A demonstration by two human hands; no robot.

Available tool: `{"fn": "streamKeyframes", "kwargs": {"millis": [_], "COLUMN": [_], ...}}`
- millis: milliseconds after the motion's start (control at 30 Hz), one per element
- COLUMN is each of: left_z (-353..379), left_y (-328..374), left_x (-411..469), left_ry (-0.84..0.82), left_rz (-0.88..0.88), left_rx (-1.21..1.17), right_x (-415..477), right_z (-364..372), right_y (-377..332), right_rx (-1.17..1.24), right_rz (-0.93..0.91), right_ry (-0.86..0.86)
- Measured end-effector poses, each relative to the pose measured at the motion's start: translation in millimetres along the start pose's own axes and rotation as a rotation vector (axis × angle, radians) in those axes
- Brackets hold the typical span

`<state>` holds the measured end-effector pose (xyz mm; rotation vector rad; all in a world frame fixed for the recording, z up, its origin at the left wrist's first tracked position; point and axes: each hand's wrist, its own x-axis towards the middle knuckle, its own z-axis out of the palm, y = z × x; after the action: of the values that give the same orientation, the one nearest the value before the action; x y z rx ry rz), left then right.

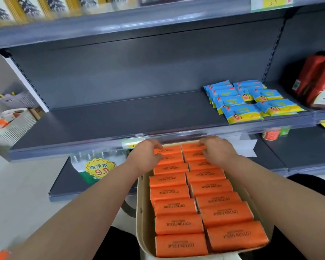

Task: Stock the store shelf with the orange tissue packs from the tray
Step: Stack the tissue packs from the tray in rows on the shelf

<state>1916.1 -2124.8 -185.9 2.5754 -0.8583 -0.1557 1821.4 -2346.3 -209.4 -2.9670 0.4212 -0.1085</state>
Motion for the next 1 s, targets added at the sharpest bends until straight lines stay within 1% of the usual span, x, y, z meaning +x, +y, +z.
{"fn": "streamKeyframes", "kwargs": {"millis": [100, 167, 367, 500, 567, 633, 833, 933, 1000], "left_z": [8.2, 14.6, 29.5, 35.9, 37.8, 39.6, 41.5, 41.4, 41.4], "left_y": [-9.7, -14.1, -17.7, -14.3, -10.2, -6.9, -2.5, -3.1, -3.6], "left_x": [8.5, 13.7, 29.9, 37.7, 39.1, 39.9, 41.0, 42.7, 44.6], "left_ry": [-0.001, -0.004, -0.027, -0.033, -0.032, -0.033, 0.002, 0.025, 0.042], "left_rz": [-0.017, -0.013, 0.022, 0.046, 0.058, 0.073, 0.098, 0.103, 0.090], "left_rx": [-0.043, -0.026, 0.009, -0.009, -0.025, -0.044, -0.038, -0.030, 0.022], "right_x": [13.8, 19.6, 31.9, 42.5, 45.8, 46.1, 35.4, 29.9, 24.2], "right_z": [10.4, 17.4, 28.2, 27.2, 24.6, 22.5, 21.4, 11.3, 0.0], "right_y": [0.7, 3.1, 10.6, 12.8, 12.9, 11.0, 5.6, 9.6, 11.9], "right_rx": [-0.045, -0.051, 0.011, 0.100, 0.100, 0.071, -0.046, -0.039, -0.027], "right_rz": [-0.034, -0.052, -0.056, -0.013, 0.002, -0.002, -0.100, -0.142, -0.211], "right_ry": [0.001, 0.005, 0.043, -0.031, -0.068, -0.069, 0.052, 0.220, 0.341]}}
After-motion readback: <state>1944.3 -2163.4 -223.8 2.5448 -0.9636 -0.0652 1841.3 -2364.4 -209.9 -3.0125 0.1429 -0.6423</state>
